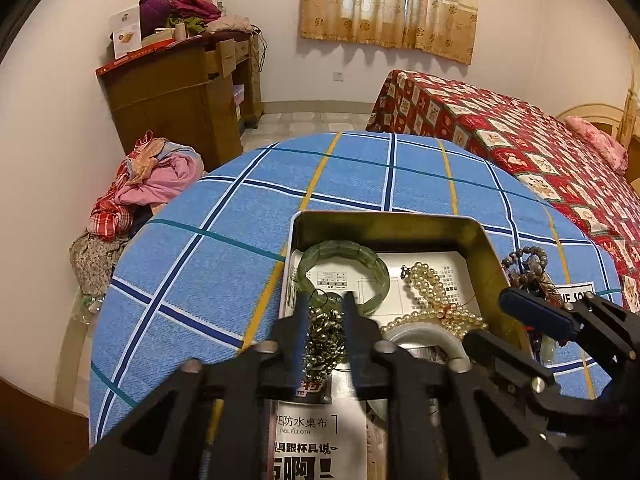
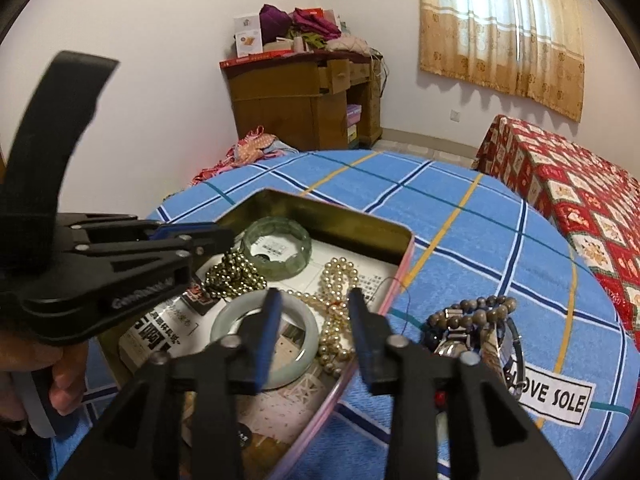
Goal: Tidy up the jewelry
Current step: 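Lower the white bangle into the tin with the right tool while the left tool releases the gold beads, then grasp the silver bangle with the right tool while the left tool grasps the red-tasseled keychain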
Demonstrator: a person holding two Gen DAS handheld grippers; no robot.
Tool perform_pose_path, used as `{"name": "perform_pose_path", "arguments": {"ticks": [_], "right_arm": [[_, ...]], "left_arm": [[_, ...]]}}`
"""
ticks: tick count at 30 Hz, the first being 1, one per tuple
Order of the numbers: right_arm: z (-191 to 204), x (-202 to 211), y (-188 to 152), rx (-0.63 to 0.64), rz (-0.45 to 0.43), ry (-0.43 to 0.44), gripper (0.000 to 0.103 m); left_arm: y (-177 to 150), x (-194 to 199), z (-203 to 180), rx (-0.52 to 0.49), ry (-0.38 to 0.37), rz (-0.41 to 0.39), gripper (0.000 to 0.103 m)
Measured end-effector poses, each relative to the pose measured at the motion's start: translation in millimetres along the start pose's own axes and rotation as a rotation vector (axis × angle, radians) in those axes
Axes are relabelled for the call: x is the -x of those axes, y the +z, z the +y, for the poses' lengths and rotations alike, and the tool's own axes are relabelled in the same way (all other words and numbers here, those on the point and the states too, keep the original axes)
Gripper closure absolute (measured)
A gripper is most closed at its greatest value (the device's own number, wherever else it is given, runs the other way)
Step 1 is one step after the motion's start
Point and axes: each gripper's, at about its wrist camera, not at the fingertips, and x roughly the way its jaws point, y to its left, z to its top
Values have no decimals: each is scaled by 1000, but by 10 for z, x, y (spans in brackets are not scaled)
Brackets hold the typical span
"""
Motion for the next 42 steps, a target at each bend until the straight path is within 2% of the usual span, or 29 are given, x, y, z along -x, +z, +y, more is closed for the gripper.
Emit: {"name": "perform_pose_path", "arguments": {"ticks": [1,4,6,11,14,18,21,25,27,34,42], "right_arm": [[2,16,-4,-3,-3,3,61],[-29,96,-22,-16,-18,5,55],[-90,166,-47,-33,-31,-4,45],[-261,307,-141,-84,-29,-41,45],[-397,415,-220,-114,-38,-47,45],[-698,600,-311,-177,-56,-91,45],[-951,711,-382,-222,-51,-143,45],[-1221,774,-496,-273,-27,-188,50],[-1308,774,-538,-278,-12,-198,57],[-1353,775,-626,-286,2,-162,59],[-1255,681,-612,-256,21,-128,59]], "left_arm": [[-5,14,5,5,-19,-1,66],[-18,51,-28,3,-29,-9,59],[-23,76,-63,-13,-31,-21,54],[-49,84,-67,-19,-32,-34,54],[-47,147,-97,-31,-8,-59,53],[-21,320,-206,-40,19,-114,39],[-17,411,-349,-27,24,-144,35],[-67,402,-586,-10,-6,-134,34],[-96,377,-759,-40,-1,-119,34],[-220,314,-1190,-106,-15,-103,34],[-370,68,-1049,-96,77,-33,33]]}}
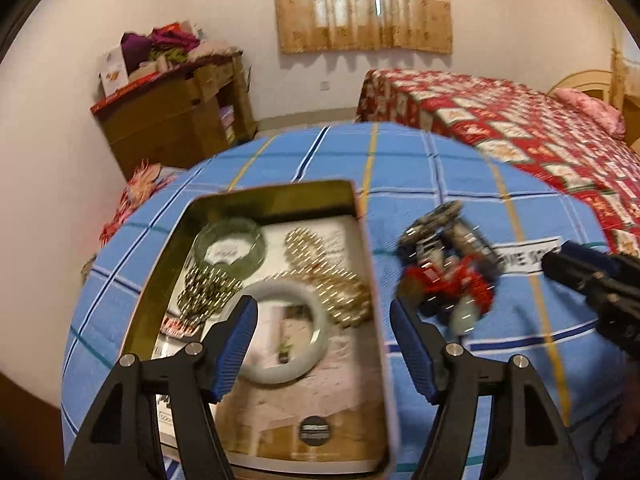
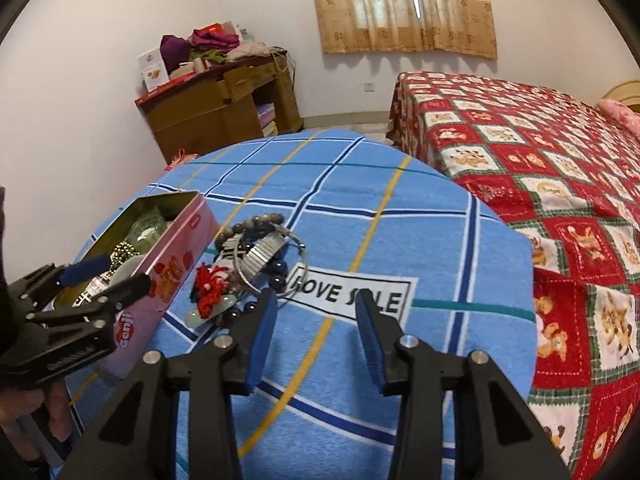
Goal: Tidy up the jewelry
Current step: 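Grasp the silver bangle with the right tool while the left tool grasps the red-tasseled keychain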
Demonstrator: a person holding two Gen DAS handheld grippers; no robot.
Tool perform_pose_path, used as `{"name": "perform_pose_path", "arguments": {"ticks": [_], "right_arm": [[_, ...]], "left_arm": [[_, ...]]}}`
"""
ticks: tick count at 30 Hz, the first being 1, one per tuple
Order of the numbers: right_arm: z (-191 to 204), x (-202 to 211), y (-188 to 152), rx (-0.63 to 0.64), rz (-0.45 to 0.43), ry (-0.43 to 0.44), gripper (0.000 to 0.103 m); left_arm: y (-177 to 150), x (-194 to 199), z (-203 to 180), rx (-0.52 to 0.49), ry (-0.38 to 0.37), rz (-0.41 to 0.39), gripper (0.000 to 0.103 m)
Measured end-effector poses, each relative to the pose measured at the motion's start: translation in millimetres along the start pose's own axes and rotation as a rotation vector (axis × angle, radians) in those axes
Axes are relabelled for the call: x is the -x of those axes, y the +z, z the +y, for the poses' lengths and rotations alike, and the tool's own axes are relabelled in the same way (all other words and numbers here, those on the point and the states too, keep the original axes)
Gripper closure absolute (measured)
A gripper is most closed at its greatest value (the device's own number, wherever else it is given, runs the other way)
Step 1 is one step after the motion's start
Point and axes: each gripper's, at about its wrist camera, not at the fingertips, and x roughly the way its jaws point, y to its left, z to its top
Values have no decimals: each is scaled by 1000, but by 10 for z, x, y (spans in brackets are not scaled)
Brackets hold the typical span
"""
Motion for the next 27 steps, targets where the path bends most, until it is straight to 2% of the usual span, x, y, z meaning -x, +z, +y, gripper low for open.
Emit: {"name": "perform_pose_path", "arguments": {"ticks": [3,8,15,18,19,24,27], "right_arm": [[75,-46,18,28,14,7,59],[216,-136,69,89,36,14,59],[326,-304,134,153,87,31,59],[360,-378,149,177,105,35,60],[357,-412,147,179,119,42,61],[371,-422,133,197,134,81,90],[393,-327,100,210,105,71,96]], "left_arm": [[-34,-13,100,42,-44,8,31],[-62,-13,185,58,-59,13,29],[-113,-5,437,129,-46,25,28],[-107,99,382,115,-41,-10,28],[-98,133,360,112,-49,-20,28],[-8,268,182,74,-92,-62,28],[21,315,96,45,-110,-76,28]]}}
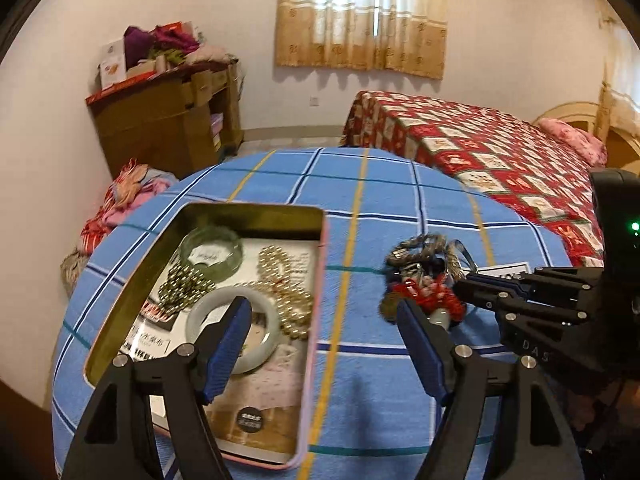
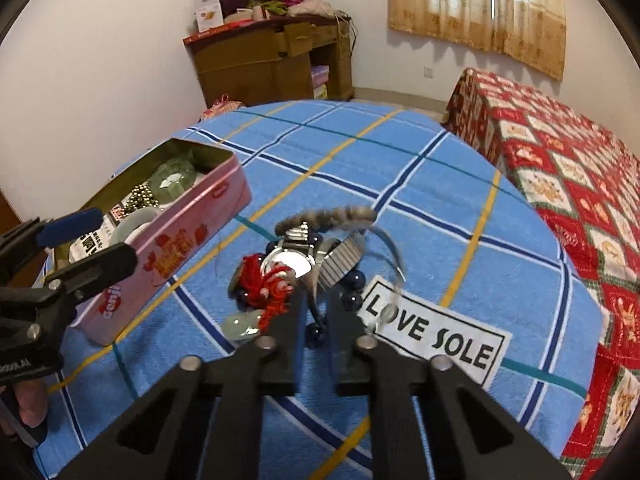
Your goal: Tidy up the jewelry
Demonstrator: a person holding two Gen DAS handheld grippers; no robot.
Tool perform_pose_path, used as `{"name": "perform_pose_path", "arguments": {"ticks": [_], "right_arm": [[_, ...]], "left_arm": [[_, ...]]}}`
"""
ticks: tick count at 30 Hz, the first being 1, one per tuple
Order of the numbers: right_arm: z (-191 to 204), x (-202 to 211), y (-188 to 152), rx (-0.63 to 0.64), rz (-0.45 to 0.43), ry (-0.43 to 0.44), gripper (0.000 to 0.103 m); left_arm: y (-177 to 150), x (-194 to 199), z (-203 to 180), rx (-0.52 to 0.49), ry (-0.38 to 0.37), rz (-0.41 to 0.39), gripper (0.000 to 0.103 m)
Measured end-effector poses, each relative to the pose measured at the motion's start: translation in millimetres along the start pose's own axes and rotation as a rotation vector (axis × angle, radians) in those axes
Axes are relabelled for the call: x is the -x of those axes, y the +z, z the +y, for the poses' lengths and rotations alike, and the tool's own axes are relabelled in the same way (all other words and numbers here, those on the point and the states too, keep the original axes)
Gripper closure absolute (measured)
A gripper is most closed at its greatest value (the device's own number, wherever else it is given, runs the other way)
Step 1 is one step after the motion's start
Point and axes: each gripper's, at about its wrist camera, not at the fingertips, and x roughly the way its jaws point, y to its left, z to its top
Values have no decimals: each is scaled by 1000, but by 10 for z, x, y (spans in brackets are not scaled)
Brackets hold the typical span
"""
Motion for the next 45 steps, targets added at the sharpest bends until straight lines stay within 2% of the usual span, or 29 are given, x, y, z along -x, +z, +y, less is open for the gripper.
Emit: {"name": "perform_pose_path", "arguments": {"ticks": [4,11,14,17,20,22,24,27,30,37,38,39,42,43,44,45], "right_arm": [[-4,187,-89,-21,-56,-28,97],[-74,298,-250,-38,-58,-77,97],[-119,259,-283,-51,-53,-74,97],[-150,219,-303,-65,-45,-59,97],[-202,244,-310,-92,-60,-50,97],[-240,247,-319,-117,-63,-48,92],[-285,274,-334,-143,-79,-40,81],[-282,286,-340,-148,-87,-39,81],[-265,287,-334,-140,-87,-46,81],[-322,263,-344,-172,-73,-37,81],[-310,260,-342,-169,-70,-40,81],[-304,257,-342,-165,-68,-41,81],[-304,252,-346,-165,-63,-38,81],[-307,250,-349,-167,-60,-35,81],[-310,249,-353,-169,-58,-32,81],[-315,251,-356,-172,-59,-32,81]], "left_arm": [[2,6,-145,-47,-33,-6,28],[42,-134,-439,-107,-88,11,29],[47,-278,-526,-120,-125,51,46],[22,-420,-566,-118,-139,93,46],[15,-488,-587,-115,-154,115,54],[16,-473,-616,-120,-157,112,55],[-7,-425,-633,-126,-157,107,55],[-51,-365,-641,-129,-162,103,56],[-63,-354,-670,-140,-173,108,70],[-22,-497,-777,-159,-195,139,75],[-1,-520,-756,-144,-201,143,78],[11,-522,-738,-138,-209,141,86],[0,-479,-719,-136,-219,131,88],[-8,-448,-715,-136,-222,124,92],[-17,-410,-707,-134,-228,117,102],[-23,-368,-692,-132,-237,113,103]]}}
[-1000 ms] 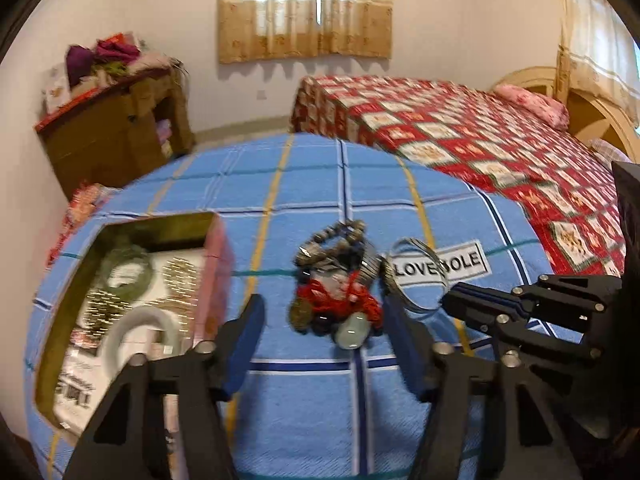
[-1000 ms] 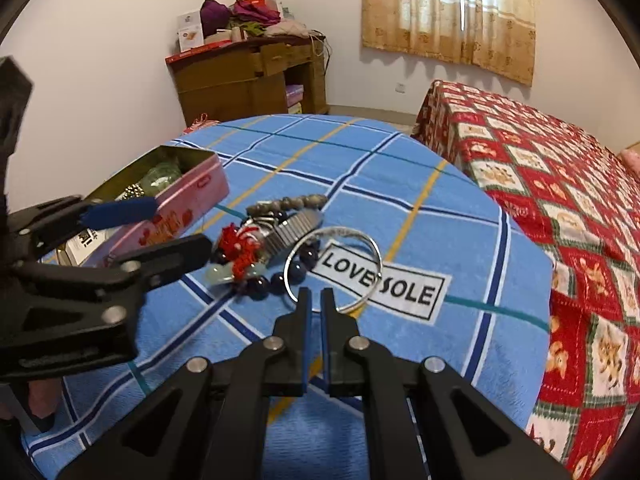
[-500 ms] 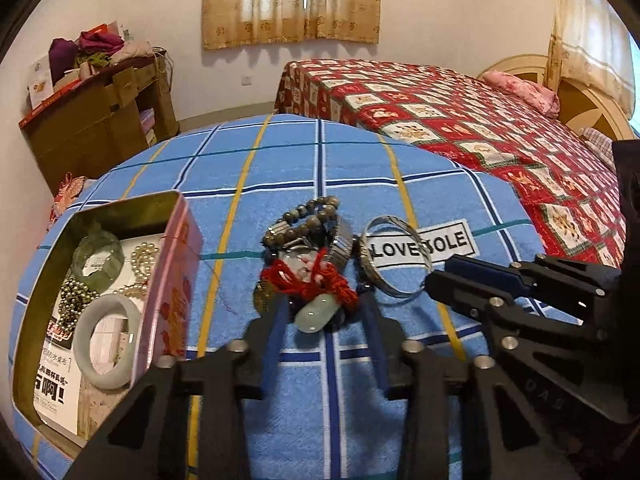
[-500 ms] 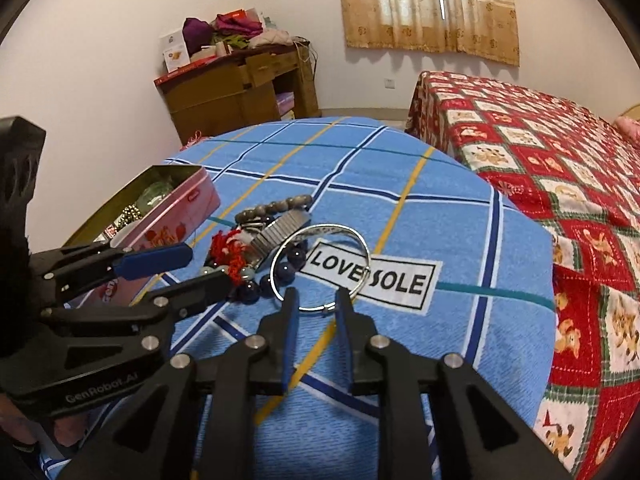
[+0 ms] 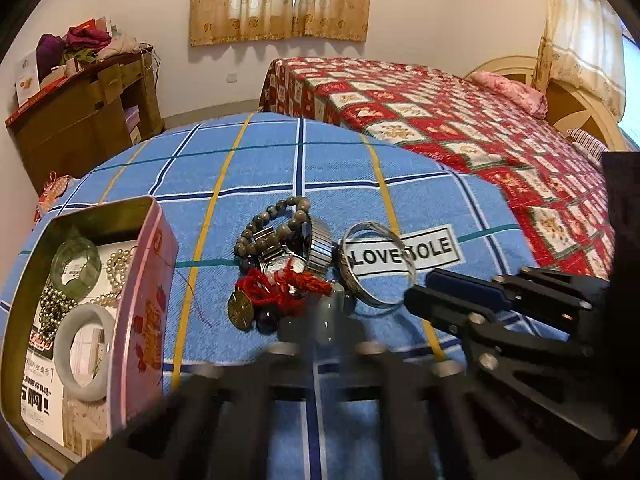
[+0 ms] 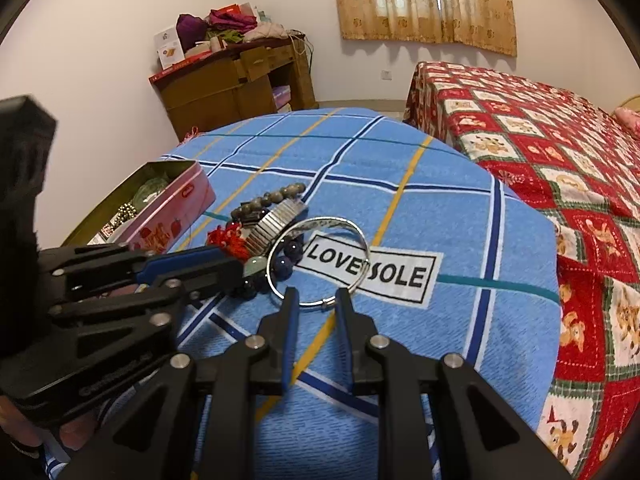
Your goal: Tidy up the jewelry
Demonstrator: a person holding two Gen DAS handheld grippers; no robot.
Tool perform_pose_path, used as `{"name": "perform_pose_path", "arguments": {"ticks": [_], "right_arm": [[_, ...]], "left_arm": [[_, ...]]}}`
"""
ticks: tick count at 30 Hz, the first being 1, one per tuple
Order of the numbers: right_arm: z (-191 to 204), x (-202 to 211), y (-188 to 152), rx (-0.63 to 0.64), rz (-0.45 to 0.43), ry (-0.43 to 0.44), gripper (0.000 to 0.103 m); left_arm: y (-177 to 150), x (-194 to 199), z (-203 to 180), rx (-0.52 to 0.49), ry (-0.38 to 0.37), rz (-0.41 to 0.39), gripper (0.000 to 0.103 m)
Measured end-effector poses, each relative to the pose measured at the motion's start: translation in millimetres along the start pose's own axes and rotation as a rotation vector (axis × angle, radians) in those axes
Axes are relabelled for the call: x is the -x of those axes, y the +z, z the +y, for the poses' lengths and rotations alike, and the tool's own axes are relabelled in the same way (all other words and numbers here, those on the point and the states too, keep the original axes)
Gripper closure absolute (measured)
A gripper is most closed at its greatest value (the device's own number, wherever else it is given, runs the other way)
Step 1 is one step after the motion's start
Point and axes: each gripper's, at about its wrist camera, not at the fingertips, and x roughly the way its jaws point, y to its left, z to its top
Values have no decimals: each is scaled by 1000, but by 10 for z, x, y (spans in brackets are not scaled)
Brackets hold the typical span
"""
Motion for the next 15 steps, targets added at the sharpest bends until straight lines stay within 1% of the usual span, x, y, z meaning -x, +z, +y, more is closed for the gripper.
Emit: {"name": "perform_pose_path", "arguments": {"ticks": [4,7,13,15], "right_arm": [[-2,-8,2,1,3,-1,81],[-1,-8,3,-2,2,1,76],[-2,-22,1,-3,6,3,76],[-19,-20,1,-13,10,12,63]], "left_arm": [[-32,180,85,28,-13,-29,103],[-47,246,151,39,-6,-41,103],[-85,320,234,65,-15,-51,103],[-92,302,209,74,-16,-49,103]]}}
